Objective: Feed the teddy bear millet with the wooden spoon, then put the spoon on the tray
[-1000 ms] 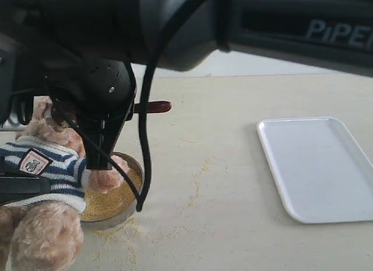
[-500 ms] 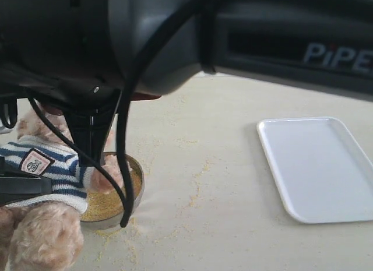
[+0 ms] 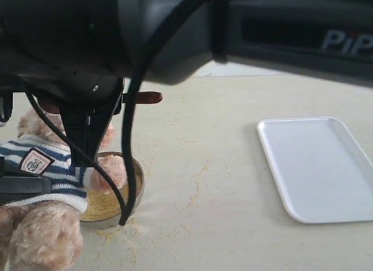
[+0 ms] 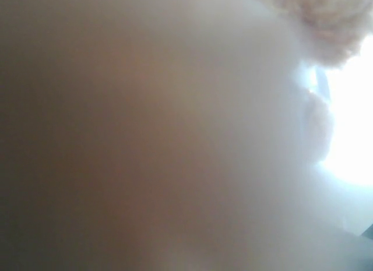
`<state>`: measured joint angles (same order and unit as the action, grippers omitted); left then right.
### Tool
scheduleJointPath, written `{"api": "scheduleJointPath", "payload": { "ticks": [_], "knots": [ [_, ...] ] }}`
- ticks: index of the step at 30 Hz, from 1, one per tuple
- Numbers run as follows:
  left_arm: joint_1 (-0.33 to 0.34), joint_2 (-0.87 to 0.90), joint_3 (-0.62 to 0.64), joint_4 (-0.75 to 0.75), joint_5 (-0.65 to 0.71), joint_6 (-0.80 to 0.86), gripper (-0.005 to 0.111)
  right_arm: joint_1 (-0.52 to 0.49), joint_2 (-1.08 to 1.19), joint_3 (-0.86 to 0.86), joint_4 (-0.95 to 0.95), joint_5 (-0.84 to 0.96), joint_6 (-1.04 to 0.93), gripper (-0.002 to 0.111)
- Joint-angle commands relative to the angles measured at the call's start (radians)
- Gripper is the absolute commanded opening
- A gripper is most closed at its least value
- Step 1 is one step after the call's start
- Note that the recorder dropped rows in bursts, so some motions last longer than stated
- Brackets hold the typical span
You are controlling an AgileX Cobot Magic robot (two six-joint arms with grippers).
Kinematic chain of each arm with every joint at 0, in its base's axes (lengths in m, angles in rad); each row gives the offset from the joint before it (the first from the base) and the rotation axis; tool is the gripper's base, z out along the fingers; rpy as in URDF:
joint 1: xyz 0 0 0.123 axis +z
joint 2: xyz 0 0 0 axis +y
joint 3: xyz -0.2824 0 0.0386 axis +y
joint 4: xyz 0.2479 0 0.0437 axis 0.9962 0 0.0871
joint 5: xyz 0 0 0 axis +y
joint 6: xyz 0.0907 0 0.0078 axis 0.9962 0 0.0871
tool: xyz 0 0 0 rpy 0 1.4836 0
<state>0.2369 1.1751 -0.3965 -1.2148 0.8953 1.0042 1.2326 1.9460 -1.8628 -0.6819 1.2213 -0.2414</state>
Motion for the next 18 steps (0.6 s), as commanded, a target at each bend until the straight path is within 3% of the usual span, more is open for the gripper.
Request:
{"api": "scheduleJointPath", "payload": {
  "ticks": [1, 12, 18],
  "knots": [
    [-0.002, -0.003, -0.036, -0.019, 0.009, 0.022, 0.005, -0.066, -0.092, 0.002, 0.103, 0.0, 0.015, 0.0],
    [-0.002, -0.003, -0.044, -0.022, -0.029, 0.022, 0.005, -0.307, -0.169, 0.002, 0.541, 0.0, -0.072, 0.0],
    [-0.002, -0.003, -0.094, -0.022, -0.049, 0.022, 0.005, -0.382, -0.169, 0.002, 0.629, 0.0, -0.104, 0.0]
  ]
}}
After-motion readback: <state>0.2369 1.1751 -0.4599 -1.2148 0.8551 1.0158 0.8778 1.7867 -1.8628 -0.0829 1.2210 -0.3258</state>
